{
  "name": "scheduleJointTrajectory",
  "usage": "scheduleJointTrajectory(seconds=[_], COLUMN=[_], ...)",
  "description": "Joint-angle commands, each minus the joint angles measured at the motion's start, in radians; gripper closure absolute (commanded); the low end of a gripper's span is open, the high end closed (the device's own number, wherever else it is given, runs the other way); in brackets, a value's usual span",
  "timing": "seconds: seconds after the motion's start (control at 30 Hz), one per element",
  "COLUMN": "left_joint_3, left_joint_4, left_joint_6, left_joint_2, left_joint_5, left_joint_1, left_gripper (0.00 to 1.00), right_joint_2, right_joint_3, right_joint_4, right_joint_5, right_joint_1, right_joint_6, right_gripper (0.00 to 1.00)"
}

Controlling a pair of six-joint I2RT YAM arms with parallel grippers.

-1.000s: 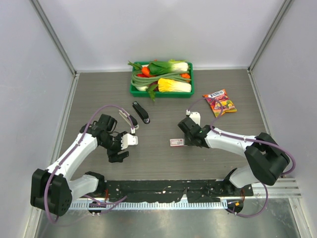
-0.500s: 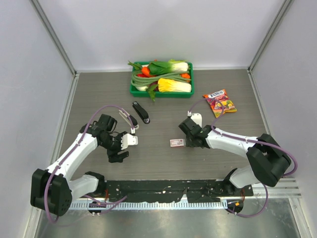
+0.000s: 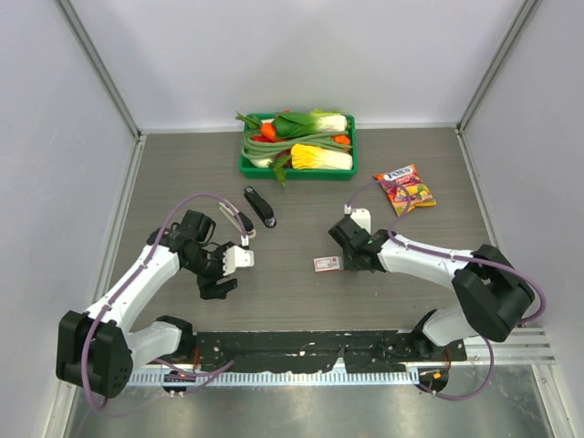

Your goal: Unload the staples from the stapler

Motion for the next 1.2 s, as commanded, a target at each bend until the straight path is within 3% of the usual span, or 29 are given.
scheduleJointTrajectory(seconds=[0.0,0.27,1.17], left_joint_3=[0.017,0.006,0.009], left_joint_4=[-0.009,-0.004,-0.012], left_joint_6=[0.014,0.023,0.021], left_joint_2=[-0.017,-0.019,-0.008], left_joint_5=[0.024,0.019,0.016], left_joint_1=[0.000,0.000,0.000], left_gripper=[0.28,0.27,0.28], right_joint_2=[0.018,0.009,-0.043], right_joint_3=[0.046,0.032,0.025], right_joint_4=[0.022,0.016,0.062], right_joint_5=[0.002,0.007,-0.013], right_joint_1=[0.003,0.003,0.003], right_joint_6=[-0.013,-0.007,-0.054], right_gripper=[0.73,0.81,0.81])
